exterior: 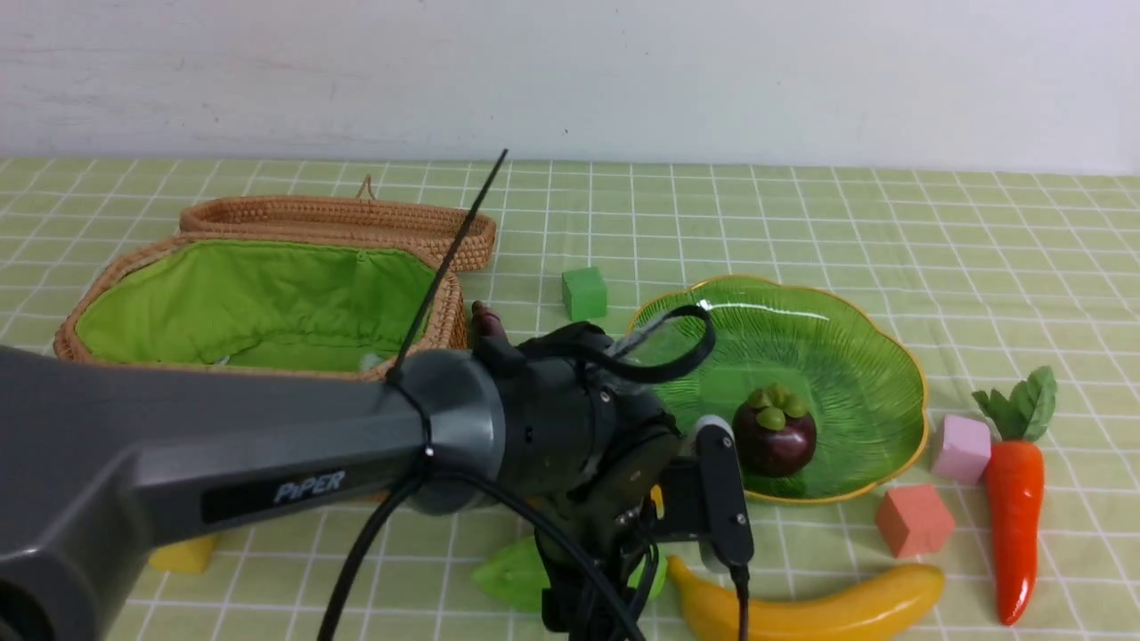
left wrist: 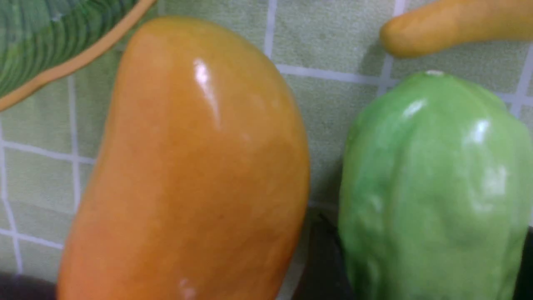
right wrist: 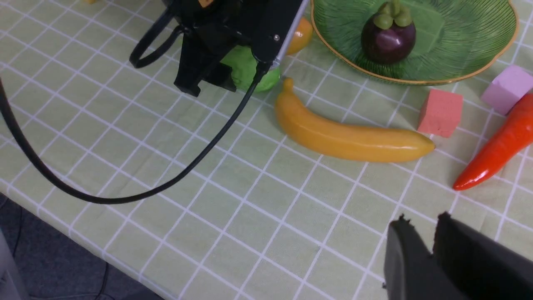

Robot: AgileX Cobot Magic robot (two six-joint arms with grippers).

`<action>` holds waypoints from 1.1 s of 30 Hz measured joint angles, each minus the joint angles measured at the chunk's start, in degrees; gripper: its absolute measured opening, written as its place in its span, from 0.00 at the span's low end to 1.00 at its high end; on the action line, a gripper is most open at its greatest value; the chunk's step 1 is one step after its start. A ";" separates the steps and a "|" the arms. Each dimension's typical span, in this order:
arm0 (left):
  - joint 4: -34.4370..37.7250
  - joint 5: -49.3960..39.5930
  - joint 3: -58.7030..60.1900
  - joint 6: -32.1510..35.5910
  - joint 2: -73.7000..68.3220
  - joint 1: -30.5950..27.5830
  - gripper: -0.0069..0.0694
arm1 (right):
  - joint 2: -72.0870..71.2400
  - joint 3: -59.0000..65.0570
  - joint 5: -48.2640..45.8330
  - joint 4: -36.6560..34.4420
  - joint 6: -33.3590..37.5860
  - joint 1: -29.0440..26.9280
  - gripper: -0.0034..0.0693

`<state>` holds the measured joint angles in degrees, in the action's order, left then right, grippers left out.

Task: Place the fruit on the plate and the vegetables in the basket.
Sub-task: Take a chayote with your left arm and place it on the basket on the left.

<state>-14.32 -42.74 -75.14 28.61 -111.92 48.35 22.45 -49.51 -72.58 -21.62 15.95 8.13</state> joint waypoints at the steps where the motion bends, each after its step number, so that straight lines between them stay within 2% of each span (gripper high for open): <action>1: 0.00 0.00 0.00 0.00 -0.37 0.00 0.75 | 0.00 0.00 0.00 -0.05 0.00 0.00 0.20; 6: 0.14 -0.47 -0.06 0.00 -0.79 0.00 0.69 | 0.00 0.00 0.00 -0.24 0.00 0.00 0.21; 15: 1.23 -3.76 -0.10 0.00 1.06 0.00 0.69 | 0.00 0.00 0.00 -0.24 0.00 0.00 0.21; 21: 9.95 -11.81 -1.14 0.00 10.05 0.00 0.69 | 0.00 0.00 0.00 -0.30 0.04 0.00 0.21; 24: 12.71 -15.37 -2.92 -5.20 16.45 -0.21 0.69 | 0.00 0.00 0.48 -1.31 0.04 0.00 0.21; 27: 10.39 -16.42 -5.95 -15.46 21.51 -3.08 0.69 | 0.00 0.00 3.46 -3.78 0.04 0.00 0.21; 29: 7.80 -16.72 -8.16 -20.08 22.78 -6.37 0.69 | 0.00 0.00 5.53 -4.84 0.04 0.00 0.21; 31: 5.75 -16.62 -10.19 -24.16 23.19 -12.40 0.69 | 0.00 0.00 8.74 -6.24 0.04 0.00 0.22; 33: 5.24 -16.32 -10.80 -24.95 23.11 -15.37 0.69 | 0.00 0.00 9.72 -6.61 0.06 0.00 0.22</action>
<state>-9.09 -59.06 -85.94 3.66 -88.82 32.98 22.45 -49.51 -62.86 -28.23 16.01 8.13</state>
